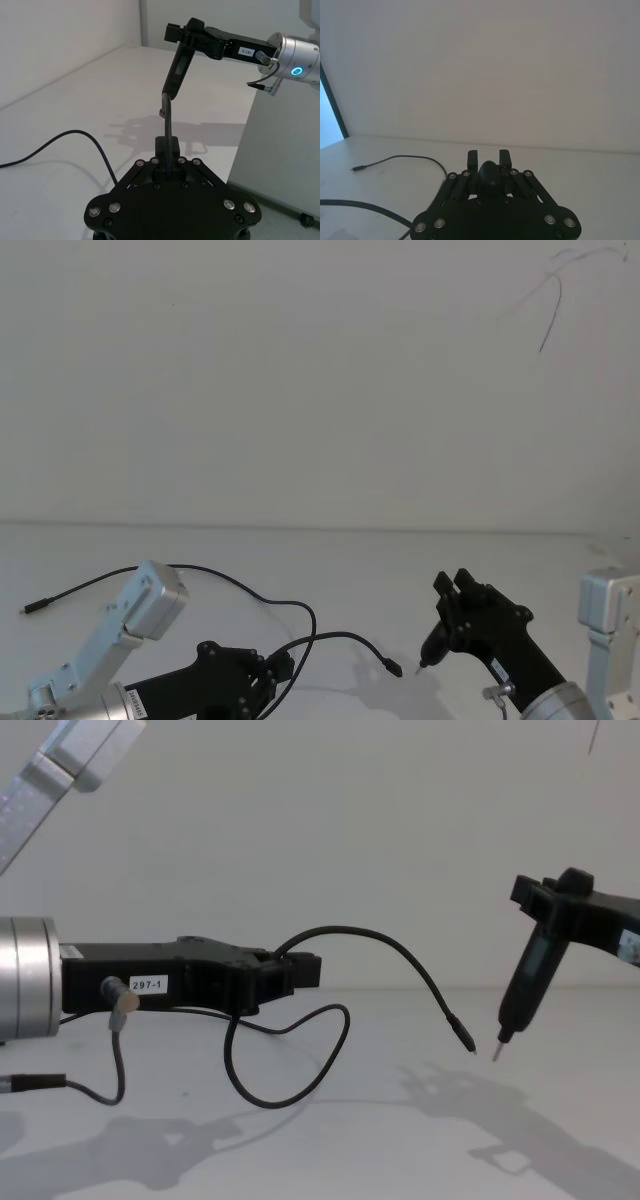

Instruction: Pick up the data cable with the one hand.

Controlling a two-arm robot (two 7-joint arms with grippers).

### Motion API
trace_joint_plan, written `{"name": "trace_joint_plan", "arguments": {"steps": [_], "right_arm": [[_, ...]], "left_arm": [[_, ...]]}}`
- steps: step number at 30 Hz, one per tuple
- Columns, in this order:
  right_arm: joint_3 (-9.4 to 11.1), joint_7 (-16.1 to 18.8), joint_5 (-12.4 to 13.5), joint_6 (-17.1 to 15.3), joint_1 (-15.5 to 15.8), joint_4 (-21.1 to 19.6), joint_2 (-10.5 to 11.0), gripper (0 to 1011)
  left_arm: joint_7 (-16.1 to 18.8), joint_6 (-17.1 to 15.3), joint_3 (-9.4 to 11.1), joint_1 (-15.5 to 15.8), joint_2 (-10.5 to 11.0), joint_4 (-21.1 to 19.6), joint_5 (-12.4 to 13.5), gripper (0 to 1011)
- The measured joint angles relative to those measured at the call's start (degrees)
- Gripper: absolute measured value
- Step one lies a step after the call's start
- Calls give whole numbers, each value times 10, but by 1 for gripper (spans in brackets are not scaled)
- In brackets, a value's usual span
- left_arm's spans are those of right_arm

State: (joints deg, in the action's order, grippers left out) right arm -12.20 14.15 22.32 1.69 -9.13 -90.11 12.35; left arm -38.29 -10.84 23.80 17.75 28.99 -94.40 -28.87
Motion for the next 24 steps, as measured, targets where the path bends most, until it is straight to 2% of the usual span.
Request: {"name": "trace_joint_plan", "arguments": {"steps": [11,24], "right_arm": [[-4,9,16,-15,-8,0,-1,251],[-9,10,23,-36,-8,-15,13,251]], "left_arm": [[-1,0,1,0,0,0,0,35],[-1,0,1,0,0,0,0,35]]}}
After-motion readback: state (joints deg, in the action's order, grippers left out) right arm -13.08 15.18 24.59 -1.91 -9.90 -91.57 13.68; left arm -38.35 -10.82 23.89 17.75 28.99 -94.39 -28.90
